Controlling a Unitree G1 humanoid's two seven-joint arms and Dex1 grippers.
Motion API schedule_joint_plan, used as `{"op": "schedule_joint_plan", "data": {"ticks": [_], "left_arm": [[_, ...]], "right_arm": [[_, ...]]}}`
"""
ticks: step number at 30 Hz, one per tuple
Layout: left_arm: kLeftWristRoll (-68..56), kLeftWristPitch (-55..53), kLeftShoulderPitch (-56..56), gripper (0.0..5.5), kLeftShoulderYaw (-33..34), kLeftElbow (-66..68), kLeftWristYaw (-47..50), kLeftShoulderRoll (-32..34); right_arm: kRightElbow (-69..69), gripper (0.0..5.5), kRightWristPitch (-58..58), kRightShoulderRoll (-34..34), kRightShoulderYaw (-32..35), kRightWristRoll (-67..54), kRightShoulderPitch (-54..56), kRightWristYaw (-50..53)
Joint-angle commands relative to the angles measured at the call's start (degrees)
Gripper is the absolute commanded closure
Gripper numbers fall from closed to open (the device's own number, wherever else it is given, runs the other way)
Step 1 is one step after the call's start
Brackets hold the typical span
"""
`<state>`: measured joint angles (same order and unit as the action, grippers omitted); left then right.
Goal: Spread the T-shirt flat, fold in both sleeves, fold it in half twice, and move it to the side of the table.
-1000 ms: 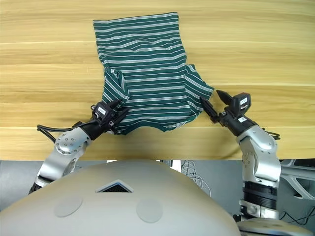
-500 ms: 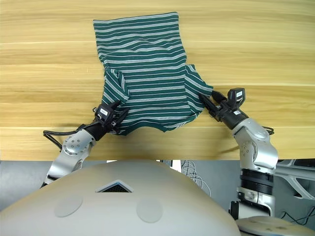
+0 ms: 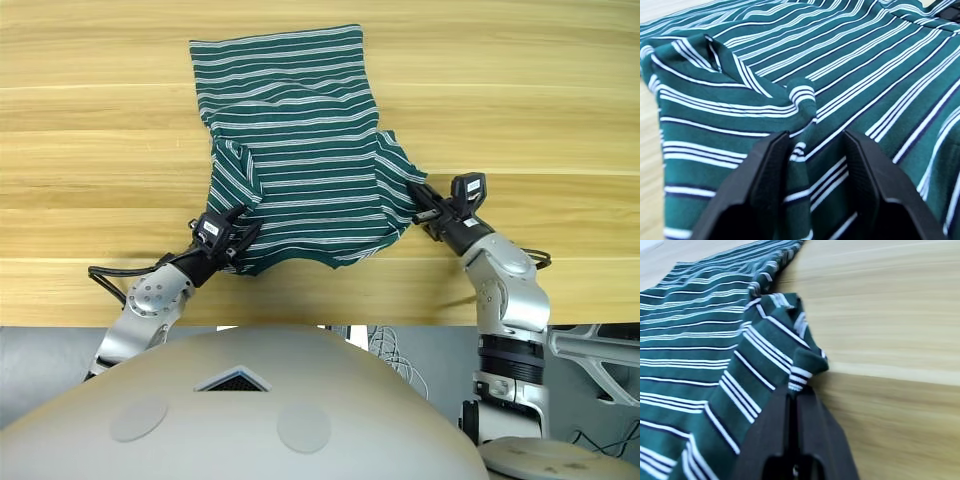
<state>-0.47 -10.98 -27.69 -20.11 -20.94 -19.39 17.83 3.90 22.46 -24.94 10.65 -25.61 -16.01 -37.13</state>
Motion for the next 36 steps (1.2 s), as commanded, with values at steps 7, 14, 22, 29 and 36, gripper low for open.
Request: {"op": "schedule_joint_plan", "data": {"ticks": [7,14,22,29,36], "left_arm": [[1.7,-1.1,-0.4,3.60,-1.9,0.2,0.2,-0.2],[2.6,-1.2,0.0,3.60,-4.2,0.4,-0.1,-1.0],[6.6,0.0,-2.8,3.60,-7.2,-2.1,-1.3,3.7],[7.8,-0.8,-2.5,3.60,-4.8,-1.0,-0.5,6.3],[6.0,0.0,-6.9,3.60,-2.6,1.2,-1.6,9.1]], "right_arm": [[15.0,5.49,-6.5,-6.6,-4.5,3.9,-3.5,-8.4],[15.5,5.49,-6.2,-10.7,-15.5,16.4,1.8,-7.2],[17.3,4.53,-6.0,-11.2,-18.6,19.7,2.9,-6.8],[24.6,3.61,-9.5,-17.7,-10.7,12.3,1.8,-14.5],[9.8,3.61,-26.8,-20.0,-3.2,10.9,9.6,-20.9]]}}
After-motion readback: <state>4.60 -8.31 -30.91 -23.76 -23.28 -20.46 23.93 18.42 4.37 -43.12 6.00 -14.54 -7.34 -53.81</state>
